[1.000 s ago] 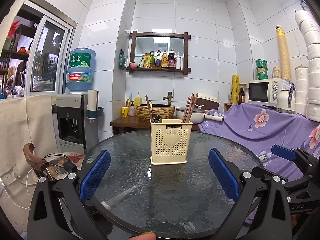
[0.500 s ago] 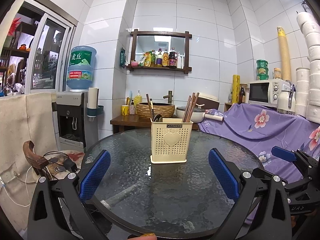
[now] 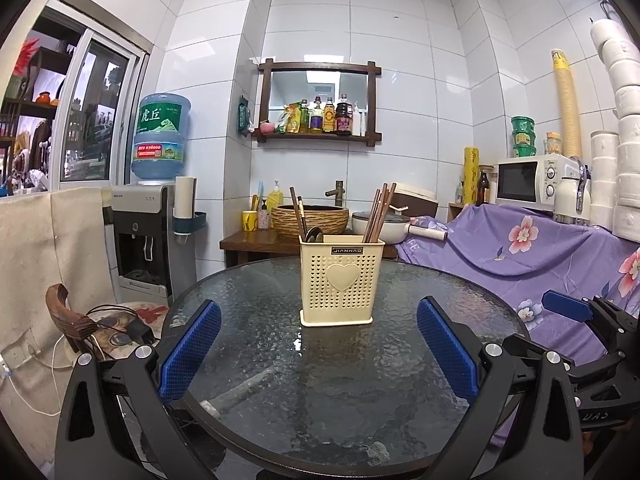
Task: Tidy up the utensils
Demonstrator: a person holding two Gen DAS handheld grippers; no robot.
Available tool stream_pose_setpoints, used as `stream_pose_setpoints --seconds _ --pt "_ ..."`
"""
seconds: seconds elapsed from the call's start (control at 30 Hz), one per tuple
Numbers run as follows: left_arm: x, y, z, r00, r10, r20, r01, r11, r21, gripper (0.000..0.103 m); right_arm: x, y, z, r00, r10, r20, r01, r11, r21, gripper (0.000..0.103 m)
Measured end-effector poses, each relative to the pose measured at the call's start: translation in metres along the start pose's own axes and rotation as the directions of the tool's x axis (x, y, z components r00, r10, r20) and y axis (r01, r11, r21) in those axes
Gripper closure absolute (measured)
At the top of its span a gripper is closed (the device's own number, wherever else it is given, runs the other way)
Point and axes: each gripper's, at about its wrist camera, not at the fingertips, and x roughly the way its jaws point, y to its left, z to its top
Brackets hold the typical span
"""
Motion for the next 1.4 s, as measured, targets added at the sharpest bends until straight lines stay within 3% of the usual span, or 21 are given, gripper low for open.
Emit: stream_pose_setpoints --seconds 1.4 --pt "0.0060 0.0021 -0.0066 0.999 0.001 -0.032 -0.001 1.000 0.004 0.006 0.0050 0.0032 -0.0042 1.000 0.002 -0.030 -0.002 1.000 0.009 0.006"
